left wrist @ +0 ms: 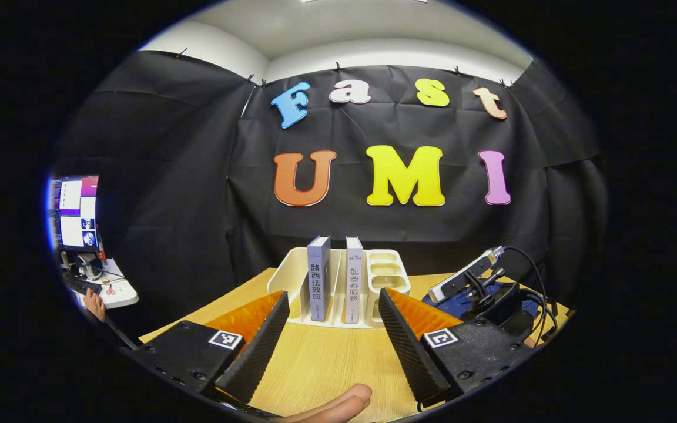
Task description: Open the schoolbag, grab two books from the bookshelf and put them into the schoolbag.
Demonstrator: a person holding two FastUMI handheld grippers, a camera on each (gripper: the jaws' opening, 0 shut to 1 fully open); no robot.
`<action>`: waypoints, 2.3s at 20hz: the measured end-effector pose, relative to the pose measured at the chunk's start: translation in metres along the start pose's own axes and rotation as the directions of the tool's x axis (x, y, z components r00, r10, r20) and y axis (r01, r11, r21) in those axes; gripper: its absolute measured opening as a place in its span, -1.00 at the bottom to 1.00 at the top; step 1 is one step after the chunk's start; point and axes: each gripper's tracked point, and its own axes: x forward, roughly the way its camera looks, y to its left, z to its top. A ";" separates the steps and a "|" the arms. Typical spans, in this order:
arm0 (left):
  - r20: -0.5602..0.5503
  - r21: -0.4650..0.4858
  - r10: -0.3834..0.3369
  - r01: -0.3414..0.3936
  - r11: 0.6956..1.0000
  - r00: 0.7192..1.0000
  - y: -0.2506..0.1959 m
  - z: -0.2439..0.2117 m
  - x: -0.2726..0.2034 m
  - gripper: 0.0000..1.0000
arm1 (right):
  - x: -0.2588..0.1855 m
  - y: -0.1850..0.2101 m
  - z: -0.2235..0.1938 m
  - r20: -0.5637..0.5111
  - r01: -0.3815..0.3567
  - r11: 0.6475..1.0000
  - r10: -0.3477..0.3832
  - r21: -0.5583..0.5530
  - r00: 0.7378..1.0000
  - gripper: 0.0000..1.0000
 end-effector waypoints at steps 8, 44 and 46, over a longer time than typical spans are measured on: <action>-0.001 -0.013 -0.015 0.015 1.000 1.000 -0.003 -0.001 0.002 0.92 | 0.033 -0.011 -0.006 -0.048 0.086 0.990 -0.092 -0.116 0.995 0.86; -0.069 -0.075 -0.051 0.045 0.996 0.996 -0.017 -0.020 0.015 0.93 | 0.002 -0.093 0.050 -0.068 -0.179 0.971 0.192 0.158 0.979 -0.96; -0.097 -0.069 -0.030 0.023 0.997 0.995 -0.015 -0.027 0.018 0.93 | -0.002 -0.111 0.058 -0.043 -0.186 0.970 0.195 0.156 0.980 -0.96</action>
